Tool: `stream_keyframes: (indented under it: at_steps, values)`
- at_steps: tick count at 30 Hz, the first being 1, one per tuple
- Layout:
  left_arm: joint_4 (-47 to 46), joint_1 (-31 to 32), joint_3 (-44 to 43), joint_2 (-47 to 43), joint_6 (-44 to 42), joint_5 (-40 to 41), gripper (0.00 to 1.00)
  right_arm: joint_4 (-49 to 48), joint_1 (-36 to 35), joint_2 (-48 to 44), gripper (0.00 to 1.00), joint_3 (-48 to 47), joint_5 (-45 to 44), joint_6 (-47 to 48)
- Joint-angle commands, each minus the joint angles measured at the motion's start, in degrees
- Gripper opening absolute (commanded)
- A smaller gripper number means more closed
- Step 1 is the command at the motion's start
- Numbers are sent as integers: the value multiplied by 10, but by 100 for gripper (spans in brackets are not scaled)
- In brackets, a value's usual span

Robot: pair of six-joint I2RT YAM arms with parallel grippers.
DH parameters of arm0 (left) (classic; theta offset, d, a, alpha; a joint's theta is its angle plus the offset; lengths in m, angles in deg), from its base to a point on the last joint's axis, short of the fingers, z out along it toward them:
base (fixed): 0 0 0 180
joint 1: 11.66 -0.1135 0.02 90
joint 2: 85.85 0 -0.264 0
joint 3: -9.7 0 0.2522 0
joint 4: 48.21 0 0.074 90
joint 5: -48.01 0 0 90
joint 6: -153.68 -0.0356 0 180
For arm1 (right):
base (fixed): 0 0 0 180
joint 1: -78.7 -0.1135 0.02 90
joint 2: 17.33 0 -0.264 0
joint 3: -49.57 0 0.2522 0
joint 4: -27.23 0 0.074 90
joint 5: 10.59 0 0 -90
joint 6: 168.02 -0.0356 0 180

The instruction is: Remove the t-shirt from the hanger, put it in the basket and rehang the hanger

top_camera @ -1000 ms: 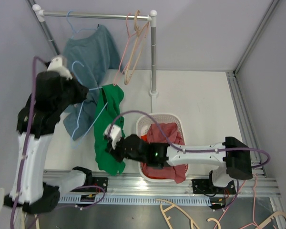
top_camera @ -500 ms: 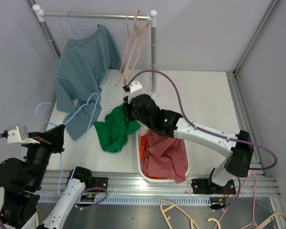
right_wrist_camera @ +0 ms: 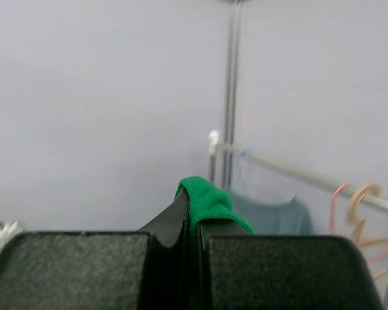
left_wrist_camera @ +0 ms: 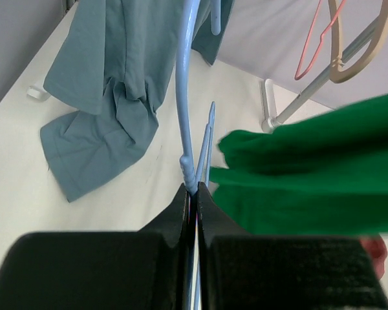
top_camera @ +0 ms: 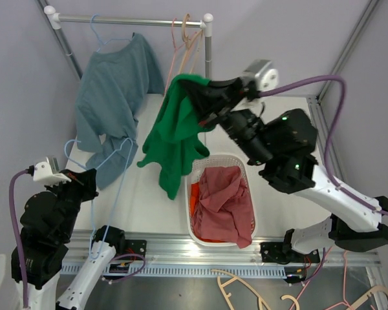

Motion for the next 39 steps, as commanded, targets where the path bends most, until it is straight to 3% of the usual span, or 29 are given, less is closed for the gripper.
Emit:
stream_keyframes:
  at_steps: [1, 9, 11, 15, 19, 23, 24, 28, 30, 39]
  values:
    - [-31, -2, 3, 5, 11, -8, 1, -85, 3, -11, 0, -48, -15, 77]
    - [-40, -2, 4, 22, 5, -8, 1, -40, 19, -13, 0, -96, -36, 99]
    - [-49, -2, 6, 28, 5, -11, 1, -42, 19, -35, 0, -59, -51, 92]
    - [-73, -3, 4, 76, -1, -34, 1, -44, 19, -146, 0, 152, -103, 21]
    - [-79, -3, -26, 151, -6, -63, 1, 72, 21, -214, 0, 335, -221, -182]
    - [-111, -5, -72, 194, -23, -61, 1, 239, 33, -275, 0, 508, -246, -500]
    - [-113, -7, -82, 206, -26, -62, 1, 301, 55, -273, 0, 534, -214, -544]
    - [-110, -16, -184, 291, -35, -100, 1, 363, 124, -206, 2, 629, -66, -616]
    - [-118, -21, -239, 346, -55, -121, 1, 375, 126, -152, 0, 656, -57, -620]
    - [-132, -28, -417, 515, -106, -118, 1, 284, 126, -18, 0, 697, -7, -614]
